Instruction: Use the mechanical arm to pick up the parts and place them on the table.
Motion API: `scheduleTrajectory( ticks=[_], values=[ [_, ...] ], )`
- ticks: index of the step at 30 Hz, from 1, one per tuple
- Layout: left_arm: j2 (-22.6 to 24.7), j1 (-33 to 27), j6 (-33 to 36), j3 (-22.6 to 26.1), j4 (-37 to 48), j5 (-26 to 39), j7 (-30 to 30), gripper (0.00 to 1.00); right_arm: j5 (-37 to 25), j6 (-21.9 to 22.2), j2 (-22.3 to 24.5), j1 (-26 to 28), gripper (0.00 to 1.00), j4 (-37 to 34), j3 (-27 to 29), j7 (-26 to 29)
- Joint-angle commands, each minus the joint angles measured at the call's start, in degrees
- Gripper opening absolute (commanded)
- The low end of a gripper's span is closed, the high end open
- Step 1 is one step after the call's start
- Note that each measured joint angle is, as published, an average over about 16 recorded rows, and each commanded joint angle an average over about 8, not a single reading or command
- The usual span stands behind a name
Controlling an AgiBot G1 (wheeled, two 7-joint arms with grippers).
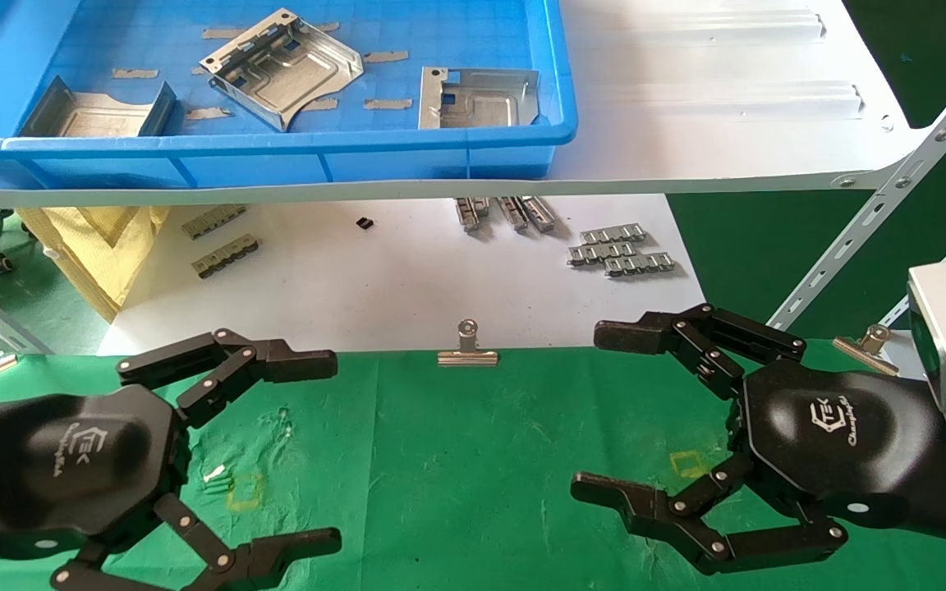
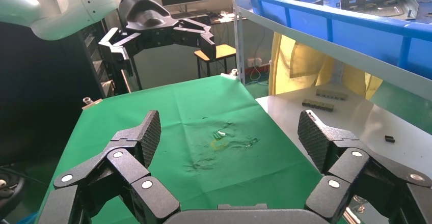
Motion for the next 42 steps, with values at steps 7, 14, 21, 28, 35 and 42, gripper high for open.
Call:
scheduleTrajectory(
  ticks=[7,14,21,28,35,42],
  values=[
    [0.0,0.0,0.0,0.0,0.0,0.0,0.0,1.0,0.0,0.0,0.0,0.0,1.0,0.0,0.0,0.0],
    [0.0,0.0,0.0,0.0,0.0,0.0,0.0,1.0,0.0,0.0,0.0,0.0,1.0,0.0,0.0,0.0],
    [0.0,0.0,0.0,0.0,0.0,0.0,0.0,1.0,0.0,0.0,0.0,0.0,0.75,0.0,0.0,0.0],
    [0.0,0.0,0.0,0.0,0.0,0.0,0.0,1.0,0.0,0.0,0.0,0.0,0.0,0.0,0.0,0.0],
    [0.0,0.0,0.0,0.0,0.0,0.0,0.0,1.0,0.0,0.0,0.0,0.0,0.0,0.0,0.0,0.0],
    [0.0,0.0,0.0,0.0,0.0,0.0,0.0,1.0,0.0,0.0,0.0,0.0,0.0,0.0,0.0,0.0]
  ],
)
